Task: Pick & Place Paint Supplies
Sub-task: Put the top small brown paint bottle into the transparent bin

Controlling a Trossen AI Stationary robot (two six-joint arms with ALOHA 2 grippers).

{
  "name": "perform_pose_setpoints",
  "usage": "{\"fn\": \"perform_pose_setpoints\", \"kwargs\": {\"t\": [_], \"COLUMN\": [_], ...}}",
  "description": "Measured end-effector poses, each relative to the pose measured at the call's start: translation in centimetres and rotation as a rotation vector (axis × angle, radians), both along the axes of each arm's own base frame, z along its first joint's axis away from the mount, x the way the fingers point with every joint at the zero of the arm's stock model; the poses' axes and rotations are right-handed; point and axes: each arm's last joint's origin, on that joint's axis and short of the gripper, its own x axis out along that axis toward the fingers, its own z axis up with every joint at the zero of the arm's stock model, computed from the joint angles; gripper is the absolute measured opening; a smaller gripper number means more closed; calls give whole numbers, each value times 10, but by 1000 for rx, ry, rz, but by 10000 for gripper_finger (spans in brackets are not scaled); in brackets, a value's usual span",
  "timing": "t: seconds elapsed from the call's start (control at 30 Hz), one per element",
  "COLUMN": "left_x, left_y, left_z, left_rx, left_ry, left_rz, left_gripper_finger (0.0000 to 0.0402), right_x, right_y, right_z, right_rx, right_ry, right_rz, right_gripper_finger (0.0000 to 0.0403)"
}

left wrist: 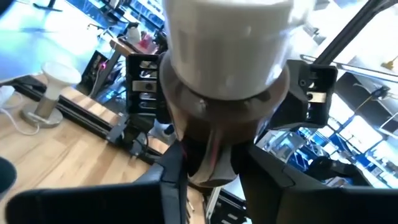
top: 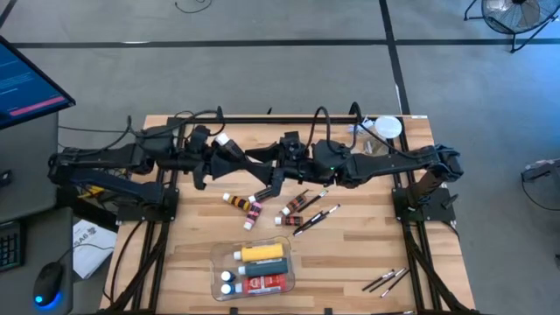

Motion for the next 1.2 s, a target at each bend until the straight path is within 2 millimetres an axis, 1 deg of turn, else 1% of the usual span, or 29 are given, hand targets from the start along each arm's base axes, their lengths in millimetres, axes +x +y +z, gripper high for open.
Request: {"fn": "perform_pose_setpoints", "kwargs": {"t": [0.13, 0.23, 0.57, 0.8, 0.9, 1.2], "left_x": [0, 0, 0, 1, 3, 14], "left_y": [0, -1, -4, -7, -7, -8], "left_z": [1, 1, 0, -1, -3, -13], "left_rx": [2, 3, -37, -49, -55, -79], "left_ry": [-7, -10, 0, 10, 31, 91], "left_rz": [-12, -30, -75, -92, -99, -130], "left_gripper_finger": [56, 48, 53, 53, 53, 53], "right_x": [0, 1, 3, 3, 3, 4], "right_y": [-2, -2, -16, -18, -17, -22], "right_z": [-1, -4, -4, -1, -2, -10], "right_rx": [1, 0, 32, 26, 22, 76], "right_ry": [10, 22, 21, -2, 4, 87], "right_rz": [-16, -23, -21, 35, 66, 82], "right_gripper_finger": [249, 249, 249, 249, 249, 249]}}
